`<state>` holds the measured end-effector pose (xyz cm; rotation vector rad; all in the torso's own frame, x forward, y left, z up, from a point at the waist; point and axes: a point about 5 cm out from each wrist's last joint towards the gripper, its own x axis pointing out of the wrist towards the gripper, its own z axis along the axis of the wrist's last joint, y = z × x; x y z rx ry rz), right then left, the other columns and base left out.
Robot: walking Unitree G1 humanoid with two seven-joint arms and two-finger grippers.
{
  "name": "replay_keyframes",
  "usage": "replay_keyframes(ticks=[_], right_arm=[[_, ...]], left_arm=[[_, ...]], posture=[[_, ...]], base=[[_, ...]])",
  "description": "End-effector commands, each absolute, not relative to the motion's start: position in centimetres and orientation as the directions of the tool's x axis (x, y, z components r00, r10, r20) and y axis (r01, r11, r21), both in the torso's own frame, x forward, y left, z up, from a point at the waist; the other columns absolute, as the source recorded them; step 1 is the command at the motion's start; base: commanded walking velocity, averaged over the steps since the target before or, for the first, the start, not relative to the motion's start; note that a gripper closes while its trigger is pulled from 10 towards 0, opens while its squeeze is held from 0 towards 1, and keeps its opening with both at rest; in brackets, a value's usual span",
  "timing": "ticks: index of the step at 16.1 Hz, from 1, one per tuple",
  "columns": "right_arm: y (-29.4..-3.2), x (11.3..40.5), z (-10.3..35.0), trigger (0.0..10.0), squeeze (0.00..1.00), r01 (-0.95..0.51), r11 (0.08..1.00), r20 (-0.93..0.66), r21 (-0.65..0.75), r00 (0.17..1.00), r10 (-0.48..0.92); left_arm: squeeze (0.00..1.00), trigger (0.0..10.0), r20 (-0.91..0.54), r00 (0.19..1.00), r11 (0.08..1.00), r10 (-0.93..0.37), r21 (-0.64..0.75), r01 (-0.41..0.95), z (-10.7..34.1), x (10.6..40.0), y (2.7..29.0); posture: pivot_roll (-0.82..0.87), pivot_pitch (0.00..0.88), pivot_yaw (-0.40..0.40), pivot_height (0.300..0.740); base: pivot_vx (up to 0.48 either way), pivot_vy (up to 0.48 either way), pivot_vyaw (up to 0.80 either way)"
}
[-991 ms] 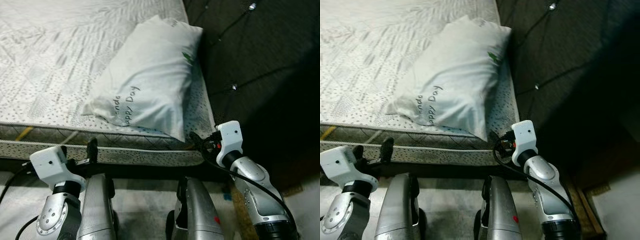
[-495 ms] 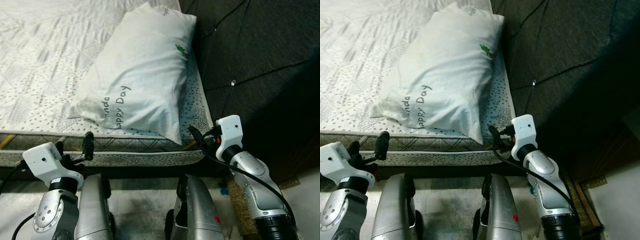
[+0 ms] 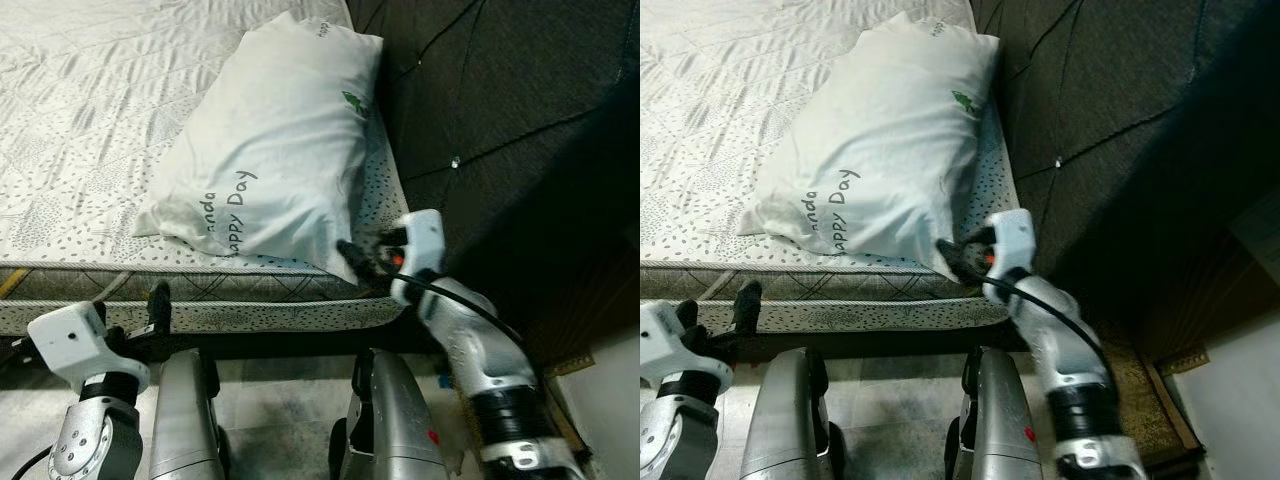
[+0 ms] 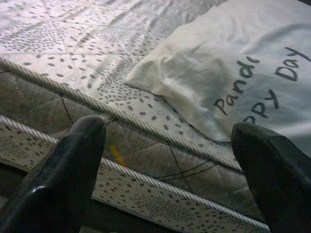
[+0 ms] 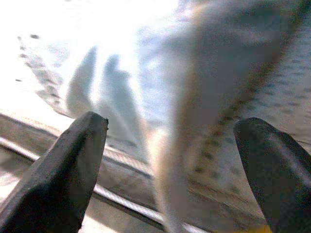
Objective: Clean up the room
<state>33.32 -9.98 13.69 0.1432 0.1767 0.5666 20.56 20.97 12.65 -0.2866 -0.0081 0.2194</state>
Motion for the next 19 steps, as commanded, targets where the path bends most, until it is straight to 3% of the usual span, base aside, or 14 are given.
replay_keyframes(ticks=[1,5,9,14,15,16,19], right_arm=[[-9.6,33.4,13.4,10.0,0.0,-0.527,0.827,-0.141,0.197,0.819,0.556],[-5.9,34.3,13.2,10.0,0.0,-0.445,0.881,-0.164,0.161,0.868,0.468],[-4.7,35.7,14.7,10.0,0.0,-0.34,0.934,-0.123,0.107,0.928,0.352],[-1.4,35.9,15.5,10.0,0.0,-0.33,0.927,-0.11,0.181,0.929,0.352],[-1.0,35.8,15.5,9.6,0.0,-0.332,0.925,-0.105,0.186,0.929,0.355],[-0.4,35.6,15.6,0.0,0.0,-0.341,0.918,-0.094,0.201,0.926,0.364],[1.8,35.4,16.0,0.0,0.0,-0.376,0.893,-0.078,0.248,0.911,0.406]], left_arm=[[0.0,10.0,-0.016,0.976,0.94,0.215,-0.268,-0.212,12.9,20.5,20.9],[0.0,10.0,-0.004,0.977,0.948,0.211,-0.242,-0.206,13.2,20.5,21.1],[0.0,10.0,0.006,0.975,0.95,0.22,-0.23,-0.213,13.5,20.6,21.6],[0.0,10.0,0.006,0.977,0.952,0.212,-0.227,-0.206,13.6,20.4,21.3],[0.0,10.0,0.005,0.979,0.953,0.206,-0.228,-0.199,13.6,20.4,21.2],[0.0,10.0,0.005,0.98,0.954,0.2,-0.227,-0.193,13.6,20.5,21.2],[0.0,10.0,0.008,0.982,0.957,0.189,-0.228,-0.182,13.8,20.5,20.9]], posture=[[0.08,0.186,-0.141,0.517],[0.12,0.174,-0.142,0.517],[0.14,0.167,-0.145,0.517],[0.16,0.17,-0.138,0.517],[0.16,0.17,-0.137,0.517],[0.16,0.171,-0.137,0.517],[0.17,0.186,-0.138,0.517]], base=[[0.0,0.0,0.0],[0.0,0.0,0.0],[0.0,0.0,0.0],[0.0,0.0,0.0],[0.0,0.0,0.0],[0.0,0.0,0.0],[0.0,0.0,0.0]])
